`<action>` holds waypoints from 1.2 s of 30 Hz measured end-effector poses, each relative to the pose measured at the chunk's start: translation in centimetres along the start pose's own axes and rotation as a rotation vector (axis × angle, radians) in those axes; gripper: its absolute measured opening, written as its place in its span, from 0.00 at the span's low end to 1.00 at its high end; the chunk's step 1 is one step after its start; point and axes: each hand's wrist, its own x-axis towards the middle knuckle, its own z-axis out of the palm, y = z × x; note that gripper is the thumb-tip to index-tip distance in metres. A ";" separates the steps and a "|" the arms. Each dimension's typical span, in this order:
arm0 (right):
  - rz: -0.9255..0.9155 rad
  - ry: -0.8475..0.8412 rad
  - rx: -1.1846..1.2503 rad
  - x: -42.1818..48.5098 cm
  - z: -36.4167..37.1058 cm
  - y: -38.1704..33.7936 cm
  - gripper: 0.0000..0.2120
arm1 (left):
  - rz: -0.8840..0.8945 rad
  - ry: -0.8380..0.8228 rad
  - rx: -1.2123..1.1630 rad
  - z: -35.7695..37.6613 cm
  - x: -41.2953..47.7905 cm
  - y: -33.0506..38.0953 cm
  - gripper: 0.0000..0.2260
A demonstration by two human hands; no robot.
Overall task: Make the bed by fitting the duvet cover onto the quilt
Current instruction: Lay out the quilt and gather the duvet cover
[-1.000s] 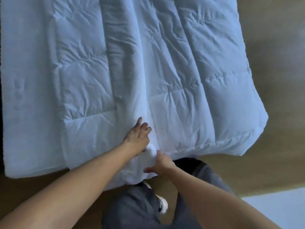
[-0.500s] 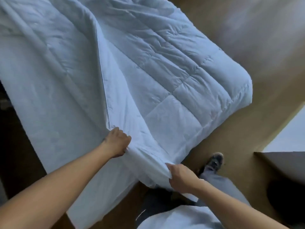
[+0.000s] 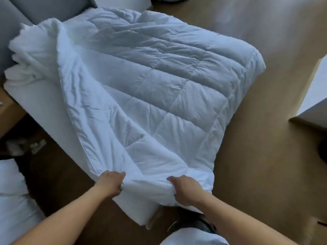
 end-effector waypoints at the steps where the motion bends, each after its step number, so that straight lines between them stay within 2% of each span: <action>1: 0.008 0.019 0.021 -0.4 1.9 -0.7 0.31 | 0.000 0.007 0.019 0.7 -0.8 -0.2 0.12; 9: 0.112 0.075 0.241 -5.3 17.3 -6.7 0.27 | 0.095 0.064 0.117 9.0 -7.8 -1.9 0.11; 16: 0.303 0.121 0.141 -7.2 31.6 -11.8 0.32 | 0.173 0.128 0.003 21.4 -10.8 -3.5 0.11; 18: 0.388 0.141 0.115 -7.2 34.8 -12.9 0.35 | 0.251 0.144 0.011 23.8 -9.8 -3.6 0.15; 20: 0.496 0.079 0.093 -7.1 37.0 -14.3 0.38 | 0.330 0.132 -0.030 25.1 -9.4 -4.0 0.14; 22: 0.588 0.004 0.098 -6.9 38.0 -15.9 0.36 | 0.387 0.075 -0.127 25.6 -9.3 -5.2 0.09; 24: 0.644 -0.013 0.003 -6.1 38.6 -17.6 0.30 | 0.402 0.049 -0.181 25.8 -8.8 -7.0 0.07; 26: 0.659 -0.093 -0.086 -4.7 38.7 -18.7 0.22 | 0.381 0.073 -0.211 25.9 -8.3 -9.3 0.06; 29: 0.661 -0.174 -0.067 -2.5 38.9 -20.0 0.20 | 0.345 0.128 -0.236 25.8 -7.1 -12.3 0.11; 31: 0.654 -0.090 -0.098 -0.1 39.1 -21.7 0.20 | 0.335 0.125 -0.255 25.3 -5.4 -14.3 0.17; 33: 0.602 0.068 -0.153 3.5 39.2 -23.8 0.22 | 0.318 0.153 -0.209 24.4 -2.5 -16.6 0.22; 36: 0.485 0.282 -0.170 11.0 37.4 -26.7 0.30 | 0.235 0.222 -0.100 22.2 3.0 -20.6 0.29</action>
